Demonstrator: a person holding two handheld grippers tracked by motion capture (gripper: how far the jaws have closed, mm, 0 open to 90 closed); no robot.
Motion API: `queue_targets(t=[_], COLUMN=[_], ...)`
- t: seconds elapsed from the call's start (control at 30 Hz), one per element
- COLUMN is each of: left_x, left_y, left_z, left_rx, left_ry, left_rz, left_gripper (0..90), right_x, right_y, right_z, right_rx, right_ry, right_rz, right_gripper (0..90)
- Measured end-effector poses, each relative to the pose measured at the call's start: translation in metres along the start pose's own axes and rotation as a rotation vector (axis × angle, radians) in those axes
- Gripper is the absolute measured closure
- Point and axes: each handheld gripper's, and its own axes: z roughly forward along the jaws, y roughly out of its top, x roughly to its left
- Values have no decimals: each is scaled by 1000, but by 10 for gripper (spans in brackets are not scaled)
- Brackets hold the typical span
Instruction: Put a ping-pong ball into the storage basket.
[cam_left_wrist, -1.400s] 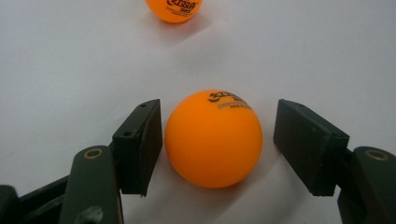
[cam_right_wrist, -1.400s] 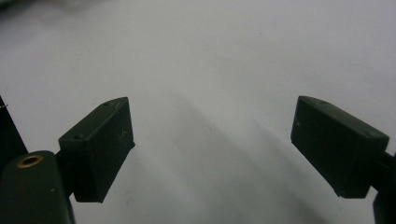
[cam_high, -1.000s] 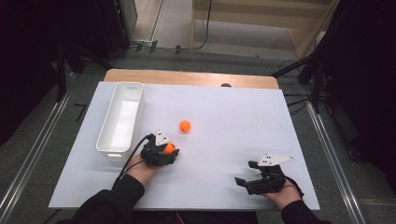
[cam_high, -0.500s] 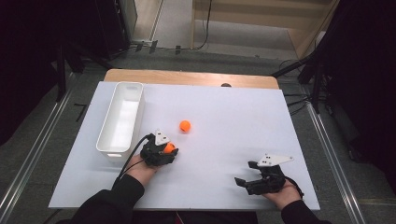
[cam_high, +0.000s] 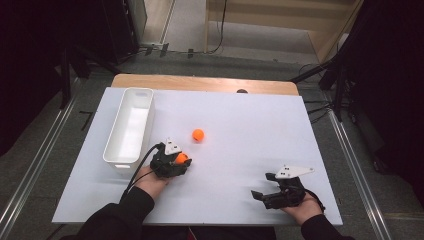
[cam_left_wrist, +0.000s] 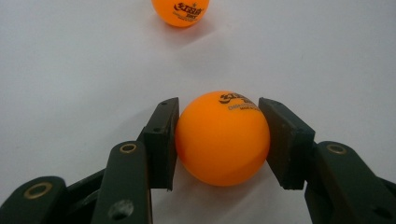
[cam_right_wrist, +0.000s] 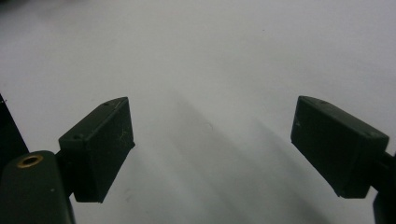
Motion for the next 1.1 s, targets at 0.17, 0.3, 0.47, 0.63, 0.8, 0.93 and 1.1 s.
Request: queue_targets(t=[0.17, 0.3, 0.47, 0.63, 0.8, 0.93, 1.1], left_x=[1, 1, 0, 0, -2, -3, -3], left_y=[1, 2, 4, 5, 6, 7, 8], left_z=[-2, -5, -9, -12, -18, -23, -28], left_rx=[-22, -50, -102, -133, -203, -233, -279], left_ry=[-3, -8, -15, -24, -51, -57, -83], left_rz=[-12, -3, 6, 11, 5, 20, 4], left_gripper=[505, 505, 505, 505, 505, 505, 504], right_x=[0, 0, 0, 0, 0, 0, 0], right_y=[0, 0, 0, 0, 0, 0, 0], right_z=[0, 0, 0, 0, 1, 1, 1], right_rx=[1, 1, 1, 1, 3, 3, 1], right_ry=[-2, -2, -2, -2, -3, -3, -1], right_rz=[-5, -5, -6, -7, -8, -7, -7], right_gripper=[117, 117, 117, 117, 117, 117, 117])
